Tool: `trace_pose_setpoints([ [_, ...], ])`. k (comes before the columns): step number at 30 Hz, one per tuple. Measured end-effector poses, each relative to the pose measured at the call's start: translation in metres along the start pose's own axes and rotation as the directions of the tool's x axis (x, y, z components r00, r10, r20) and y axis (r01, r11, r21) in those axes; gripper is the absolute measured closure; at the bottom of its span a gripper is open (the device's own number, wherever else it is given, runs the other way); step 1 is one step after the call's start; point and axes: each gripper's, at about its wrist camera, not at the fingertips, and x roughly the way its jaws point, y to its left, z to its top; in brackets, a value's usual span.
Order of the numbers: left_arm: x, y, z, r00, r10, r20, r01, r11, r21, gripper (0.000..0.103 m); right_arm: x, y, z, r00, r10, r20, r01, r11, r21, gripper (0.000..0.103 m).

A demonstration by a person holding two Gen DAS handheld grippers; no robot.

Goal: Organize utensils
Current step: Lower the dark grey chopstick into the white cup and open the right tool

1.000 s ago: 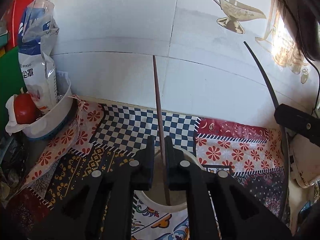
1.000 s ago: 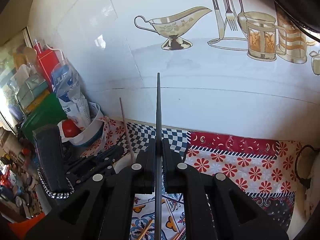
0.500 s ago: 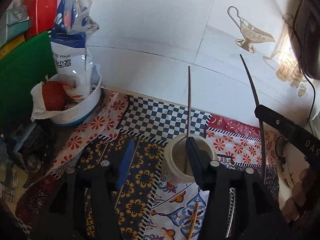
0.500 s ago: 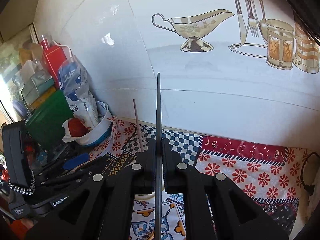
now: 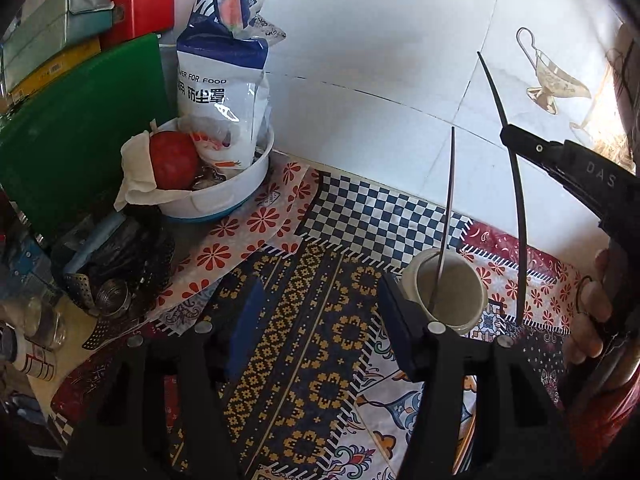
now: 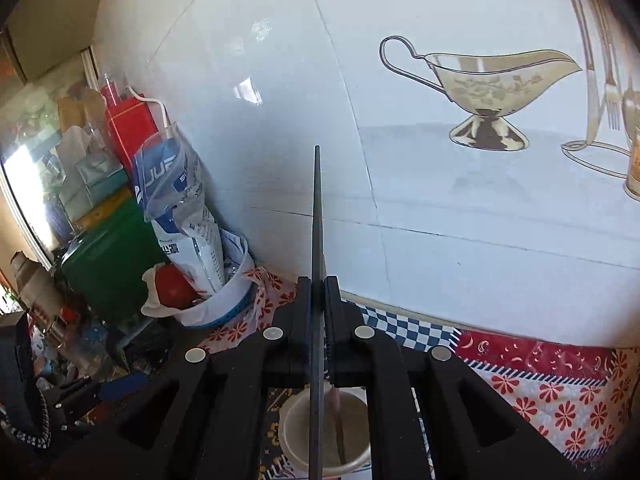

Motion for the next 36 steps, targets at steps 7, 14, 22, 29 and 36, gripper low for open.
trace_pose_setpoints([
  [7, 0.01, -0.004, -0.002, 1.0, 0.007, -0.022, -0.006, 0.999, 0.035, 0.045, 0.016, -0.005, -0.007, 0.993, -0.055, 0.105, 0.055, 0.998, 0.006, 0.098],
  [14, 0.015, -0.006, 0.002, 1.0, 0.001, -0.024, 0.0, 0.999, 0.049, 0.045, 0.021, -0.004, -0.029, 0.976, -0.123, 0.181, 0.13, 0.991, -0.029, 0.098],
  [22, 0.021, -0.007, 0.001, 0.999, -0.015, -0.035, 0.017, 0.999, 0.045, 0.045, 0.026, -0.013, -0.055, 0.988, -0.131, 0.087, 0.136, 0.989, -0.054, 0.098],
  [29, 0.021, -0.014, -0.003, 0.998, -0.042, -0.045, 0.045, 0.997, 0.057, 0.045, 0.021, -0.017, -0.063, 0.996, -0.063, -0.067, 0.058, 0.996, -0.065, 0.097],
  [36, 0.019, -0.026, -0.008, 0.995, -0.076, -0.06, 0.081, 0.993, 0.085, 0.045, 0.014, -0.015, -0.066, 0.983, -0.013, -0.185, 0.006, 0.999, -0.035, 0.083],
])
